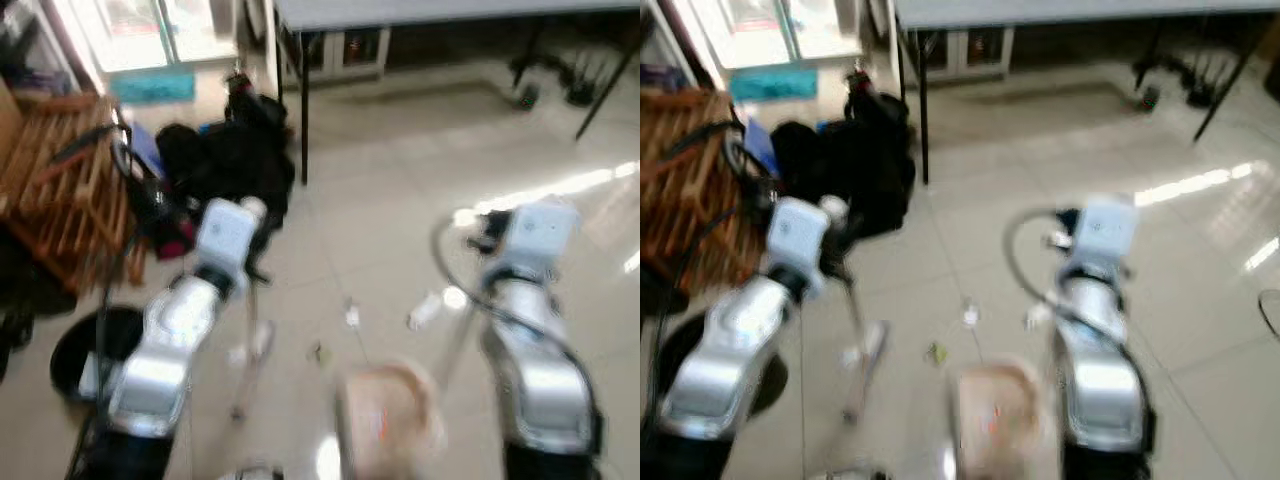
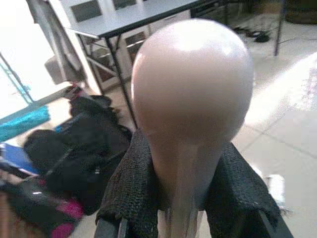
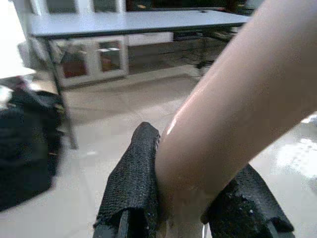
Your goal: Sweep floor
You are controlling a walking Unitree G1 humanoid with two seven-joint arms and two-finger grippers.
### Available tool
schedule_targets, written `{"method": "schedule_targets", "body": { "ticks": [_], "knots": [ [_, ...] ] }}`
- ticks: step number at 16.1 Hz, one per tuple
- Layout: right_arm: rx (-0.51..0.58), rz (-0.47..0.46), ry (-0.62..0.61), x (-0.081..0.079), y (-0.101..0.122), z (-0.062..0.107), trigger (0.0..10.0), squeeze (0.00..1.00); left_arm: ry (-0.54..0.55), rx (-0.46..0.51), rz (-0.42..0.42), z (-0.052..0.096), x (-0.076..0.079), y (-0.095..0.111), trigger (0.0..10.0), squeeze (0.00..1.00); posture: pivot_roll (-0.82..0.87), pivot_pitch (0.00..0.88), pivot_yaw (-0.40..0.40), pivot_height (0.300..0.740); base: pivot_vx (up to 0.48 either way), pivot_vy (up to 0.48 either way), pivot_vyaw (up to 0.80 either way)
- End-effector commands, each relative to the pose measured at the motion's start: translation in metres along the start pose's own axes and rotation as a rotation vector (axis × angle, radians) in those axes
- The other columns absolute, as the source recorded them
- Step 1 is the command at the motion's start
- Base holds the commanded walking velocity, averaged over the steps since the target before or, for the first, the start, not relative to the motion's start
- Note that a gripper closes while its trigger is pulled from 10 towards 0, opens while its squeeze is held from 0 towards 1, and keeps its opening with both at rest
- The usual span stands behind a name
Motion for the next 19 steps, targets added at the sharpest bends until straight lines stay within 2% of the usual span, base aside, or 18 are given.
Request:
{"method": "schedule_targets", "body": {
  "ticks": [1,6,12,15,18,19],
  "knots": [
    [0.032,-0.028,-0.023,0.008,0.007,-0.002,10.0,0.00,0.004,0.058,-0.022,-0.005,-0.001,0.016,10.0,0.00,-0.03,0.110,0.025,0.740,0.311,0.000,0.00],
    [0.053,-0.019,-0.053,0.014,0.009,-0.001,10.0,0.00,-0.022,0.089,-0.013,-0.014,0.006,0.024,10.0,0.00,-0.04,0.105,0.042,0.740,0.313,0.000,0.00],
    [0.067,0.001,-0.051,0.015,0.011,-0.001,10.0,0.00,-0.027,0.091,0.011,-0.016,0.011,0.023,10.0,0.00,-0.04,0.110,0.035,0.740,0.322,0.000,0.00],
    [0.099,0.000,-0.055,0.016,0.015,-0.006,10.0,0.00,-0.010,0.125,0.058,-0.022,0.011,0.030,10.0,0.00,-0.03,0.144,0.032,0.740,0.000,0.000,0.00],
    [0.126,0.003,-0.077,0.024,0.017,-0.015,10.0,0.00,0.017,0.169,0.089,-0.031,0.007,0.039,10.0,0.00,-0.03,0.164,0.031,0.740,0.000,0.000,0.00],
    [0.156,0.029,-0.102,0.029,0.022,-0.022,10.0,0.00,0.000,0.176,0.090,-0.036,0.009,0.041,10.0,0.00,-0.05,0.187,0.042,0.740,0.000,0.000,0.00]
  ]
}}
Point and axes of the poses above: a point about 5 cm out from each wrist's last joint towards the gripper, its own z axis pointing back from the gripper into the wrist, its own y axis along the axis of the wrist's last joint, x = y × z, the point moved 4 cm from there along -z, pointing out of the wrist towards the gripper, and after that the axes turned 13 degrees about -z, right-handed, at the moved point
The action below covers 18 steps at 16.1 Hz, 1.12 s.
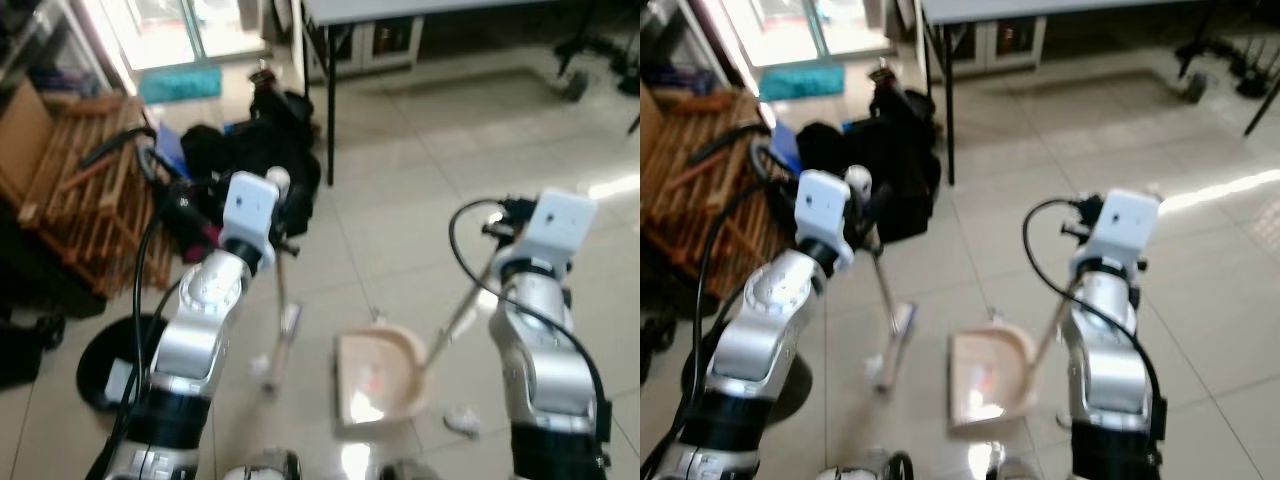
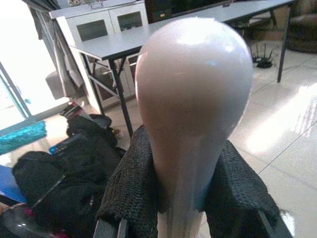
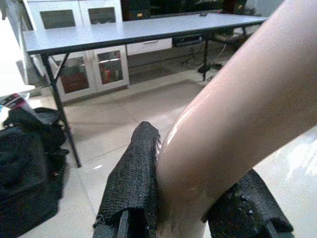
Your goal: Sweep floor
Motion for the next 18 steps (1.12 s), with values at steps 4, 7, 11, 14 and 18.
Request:
{"method": "schedule_targets", "body": {
  "ticks": [4,7,11,14,18],
  "knots": [
    [0.120,0.054,-0.033,0.006,0.017,-0.014,10.0,0.00,-0.031,0.055,-0.016,-0.011,0.005,0.008,10.0,0.00,-0.05,0.237,0.048,0.740,0.000,0.000,0.00],
    [0.140,0.050,-0.059,0.014,0.011,-0.017,10.0,0.00,-0.065,0.066,-0.011,-0.016,0.014,0.005,10.0,0.00,-0.04,0.278,0.072,0.740,0.000,0.000,0.00],
    [0.211,0.022,-0.100,0.019,0.015,-0.025,10.0,0.00,-0.133,0.103,-0.043,-0.020,0.026,0.006,10.0,0.00,-0.01,0.341,0.100,0.740,0.000,0.000,0.00],
    [0.244,-0.033,-0.121,0.022,0.015,-0.029,10.0,0.00,-0.152,0.127,-0.052,-0.024,0.032,0.009,10.0,0.00,0.01,0.359,0.125,0.740,0.000,0.000,0.00],
    [0.257,-0.015,-0.122,0.018,0.009,-0.033,10.0,0.00,-0.175,0.158,-0.062,-0.033,0.035,0.015,10.0,0.00,0.06,0.405,0.141,0.740,0.000,0.000,0.00]
  ]
}}
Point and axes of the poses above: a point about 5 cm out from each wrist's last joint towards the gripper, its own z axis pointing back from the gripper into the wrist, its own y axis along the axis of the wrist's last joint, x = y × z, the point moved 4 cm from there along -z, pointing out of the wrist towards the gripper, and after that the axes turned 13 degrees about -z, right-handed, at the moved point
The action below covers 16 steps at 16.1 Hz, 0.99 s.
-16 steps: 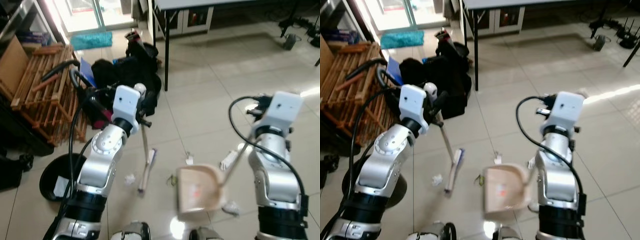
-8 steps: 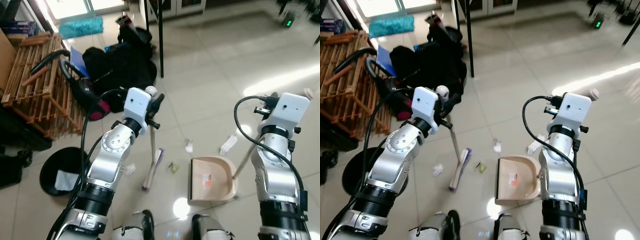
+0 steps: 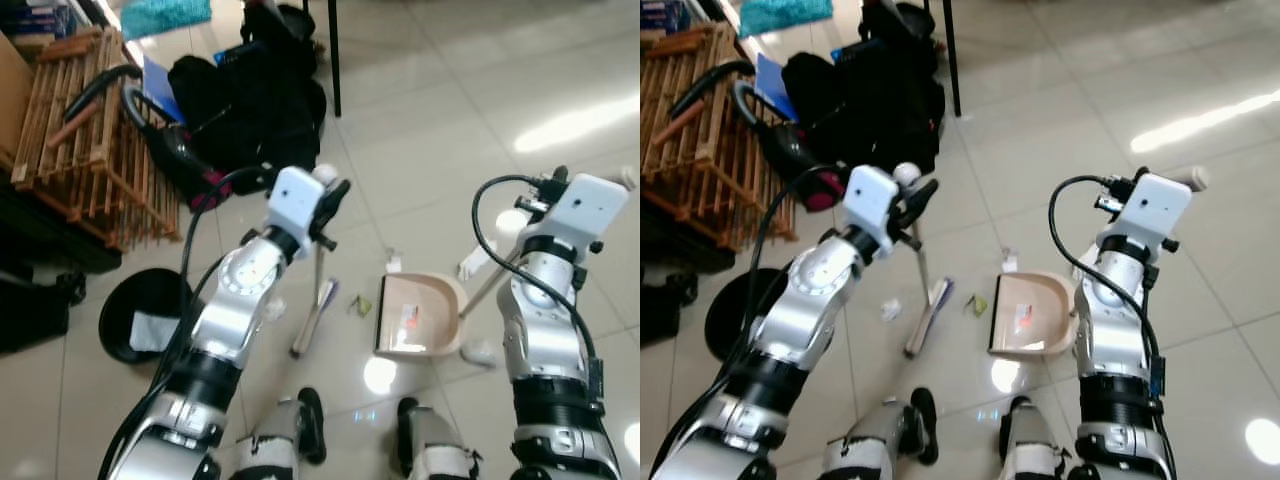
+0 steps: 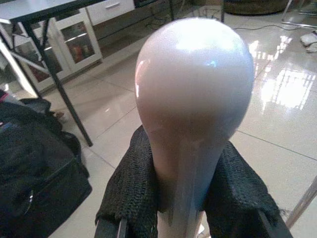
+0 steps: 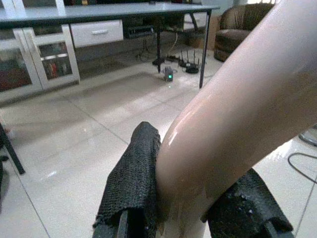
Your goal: Sweep floor
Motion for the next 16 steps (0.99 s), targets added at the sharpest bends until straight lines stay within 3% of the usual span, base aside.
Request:
{"method": "schedule_targets", "body": {
  "ticks": [1,3,9,12,16],
  "knots": [
    [0.023,0.006,0.009,-0.005,0.001,0.000,10.0,0.00,-0.009,0.021,-0.016,-0.002,-0.001,0.003,10.0,0.00,0.07,0.419,0.142,0.740,0.000,0.000,0.00],
    [0.051,0.019,0.020,-0.013,0.000,0.000,10.0,0.00,-0.022,0.044,-0.020,-0.011,-0.002,0.008,10.0,0.00,0.09,0.435,0.148,0.740,0.000,0.000,0.00],
    [0.192,0.074,-0.012,-0.017,0.008,0.004,10.0,0.00,-0.032,0.079,-0.005,-0.023,0.003,0.015,10.0,0.00,0.14,0.451,0.155,0.740,0.000,0.000,0.00],
    [0.207,0.074,0.004,-0.028,0.004,0.005,10.0,0.00,-0.044,0.091,0.016,-0.027,0.003,0.016,10.0,0.00,0.15,0.466,0.153,0.740,0.000,0.000,0.00],
    [0.181,0.138,0.013,-0.040,-0.015,0.020,10.0,0.00,-0.078,0.146,0.063,-0.036,0.012,0.028,10.0,0.00,0.15,0.445,0.153,0.740,0.000,0.000,0.00]
  ]
}}
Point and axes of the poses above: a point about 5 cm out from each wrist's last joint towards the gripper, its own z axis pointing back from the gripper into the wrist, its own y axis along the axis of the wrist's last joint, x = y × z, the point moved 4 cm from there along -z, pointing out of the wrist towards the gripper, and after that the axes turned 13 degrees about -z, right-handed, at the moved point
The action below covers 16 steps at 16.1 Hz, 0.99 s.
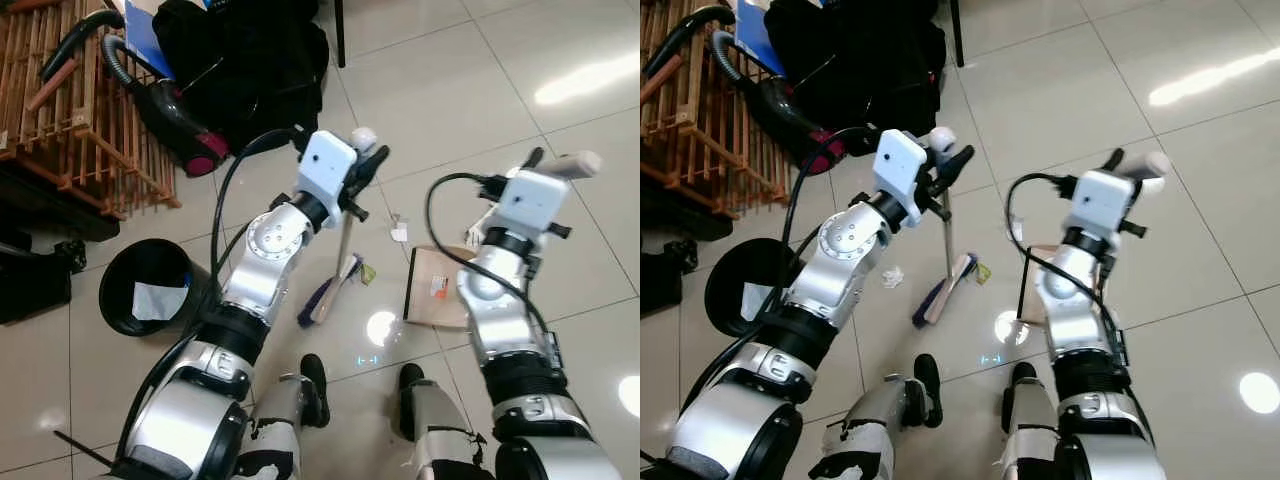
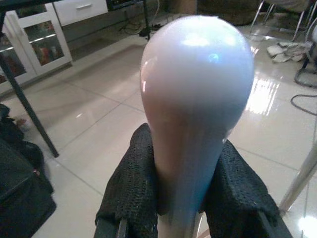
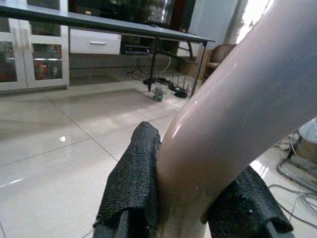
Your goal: Sweep floor
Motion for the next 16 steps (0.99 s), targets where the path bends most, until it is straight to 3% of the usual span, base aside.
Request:
{"method": "schedule_targets", "body": {
  "ticks": [1,5,10,12,16],
  "knots": [
    [-0.063,0.032,0.015,-0.001,-0.018,0.016,10.0,0.00,0.002,0.008,0.061,0.001,0.003,-0.003,10.0,0.00,0.15,0.438,0.155,0.740,0.000,0.000,0.00],
    [-0.164,0.015,0.039,-0.014,-0.034,0.030,10.0,0.00,0.053,0.057,0.142,-0.017,-0.005,0.016,10.0,0.00,0.15,0.443,0.150,0.740,0.000,0.000,0.00],
    [-0.290,-0.139,0.058,-0.033,-0.039,0.033,10.0,0.00,0.142,0.111,0.228,-0.035,-0.022,0.034,10.0,0.00,0.10,0.400,0.128,0.740,0.000,0.000,0.00],
    [-0.322,-0.179,0.025,-0.026,-0.040,0.034,10.0,0.00,0.209,0.146,0.366,-0.040,-0.031,0.042,10.0,0.00,0.07,0.387,0.111,0.740,0.000,0.000,0.00],
    [-0.343,-0.191,-0.005,-0.013,-0.044,0.032,10.0,0.00,0.219,0.178,0.511,-0.042,-0.033,0.044,10.0,0.00,0.04,0.341,0.099,0.740,0.000,0.000,0.00]
  ]
}}
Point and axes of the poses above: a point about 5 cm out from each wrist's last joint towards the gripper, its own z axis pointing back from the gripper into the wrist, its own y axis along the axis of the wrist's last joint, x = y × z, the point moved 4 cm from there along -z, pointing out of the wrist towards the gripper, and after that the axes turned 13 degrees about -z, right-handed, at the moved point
